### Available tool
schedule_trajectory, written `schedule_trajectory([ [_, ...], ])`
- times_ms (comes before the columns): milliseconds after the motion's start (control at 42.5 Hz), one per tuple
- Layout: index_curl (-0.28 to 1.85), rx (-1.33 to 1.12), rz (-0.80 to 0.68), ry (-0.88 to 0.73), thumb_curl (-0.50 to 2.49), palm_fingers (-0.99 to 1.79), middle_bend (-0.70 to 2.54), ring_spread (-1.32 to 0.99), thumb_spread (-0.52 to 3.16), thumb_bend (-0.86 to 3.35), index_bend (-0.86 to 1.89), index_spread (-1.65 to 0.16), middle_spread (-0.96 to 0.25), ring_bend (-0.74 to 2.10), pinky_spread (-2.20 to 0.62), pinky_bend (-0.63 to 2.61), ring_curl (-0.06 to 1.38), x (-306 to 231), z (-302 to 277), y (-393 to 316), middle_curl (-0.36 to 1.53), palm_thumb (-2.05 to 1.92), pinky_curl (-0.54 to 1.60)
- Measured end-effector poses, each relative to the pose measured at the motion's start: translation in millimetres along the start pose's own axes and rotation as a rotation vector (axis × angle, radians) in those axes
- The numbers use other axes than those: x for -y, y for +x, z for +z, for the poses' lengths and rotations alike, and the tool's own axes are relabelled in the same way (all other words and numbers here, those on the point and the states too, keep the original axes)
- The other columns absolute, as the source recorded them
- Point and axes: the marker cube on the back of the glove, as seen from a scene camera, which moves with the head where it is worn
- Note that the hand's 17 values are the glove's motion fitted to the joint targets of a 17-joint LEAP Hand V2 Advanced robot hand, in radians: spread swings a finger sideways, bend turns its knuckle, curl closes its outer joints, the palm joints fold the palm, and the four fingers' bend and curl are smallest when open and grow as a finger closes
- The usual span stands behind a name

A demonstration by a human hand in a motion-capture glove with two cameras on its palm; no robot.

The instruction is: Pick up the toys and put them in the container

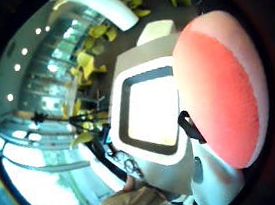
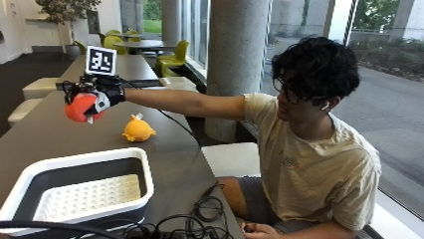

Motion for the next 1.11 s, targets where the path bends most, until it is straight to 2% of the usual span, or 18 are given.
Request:
schedule_trajectory([
  [141, 0.20, -0.059, -0.088, -0.042, 0.65, 0.62, 0.45, -0.42, 0.93, 0.19, 0.26, -0.36, -0.28, 0.79, -0.35, 1.12, 0.51, 10.8, 12.2, -87.2, 0.33, 0.67, 0.42],
  [235, 0.21, -0.051, -0.202, -0.111, 0.65, 0.49, 0.42, -0.39, 1.02, 0.18, 0.19, -0.34, -0.26, 0.78, -0.31, 1.13, 0.52, 14.8, 32.7, -139.7, 0.34, 0.62, 0.42],
  [400, 0.25, -0.041, -0.243, -0.205, 0.63, 0.29, 0.31, -0.31, 1.19, 0.11, 0.20, -0.33, -0.18, 0.69, -0.23, 1.16, 0.51, 11.9, 68.4, -189.7, 0.33, 0.47, 0.42],
  [471, 0.24, -0.092, -0.219, -0.241, 0.61, 0.12, 0.25, -0.27, 1.25, 0.11, 0.11, -0.32, -0.14, 0.65, -0.19, 1.23, 0.50, 10.1, 74.1, -192.2, 0.33, 0.46, 0.43],
  [659, 0.21, -0.123, -0.157, -0.305, 0.55, -0.17, 0.17, -0.13, 1.29, 0.05, 0.09, -0.29, -0.06, 0.48, -0.07, 1.34, 0.44, 3.9, 69.0, -180.0, 0.32, 0.40, 0.44],
  [824, 0.20, -0.122, -0.120, -0.266, 0.47, -0.24, 0.15, -0.05, 1.28, -0.04, 0.09, -0.27, -0.02, 0.36, -0.01, 1.32, 0.39, -4.2, 53.5, -166.7, 0.31, 0.28, 0.42],
  [1106, 0.21, -0.157, -0.177, -0.183, 0.37, -0.17, 0.15, -0.01, 1.27, -0.04, 0.13, -0.27, 0.00, 0.29, 0.01, 1.15, 0.37, -37.3, 29.2, -131.4, 0.29, 0.08, 0.36],
])
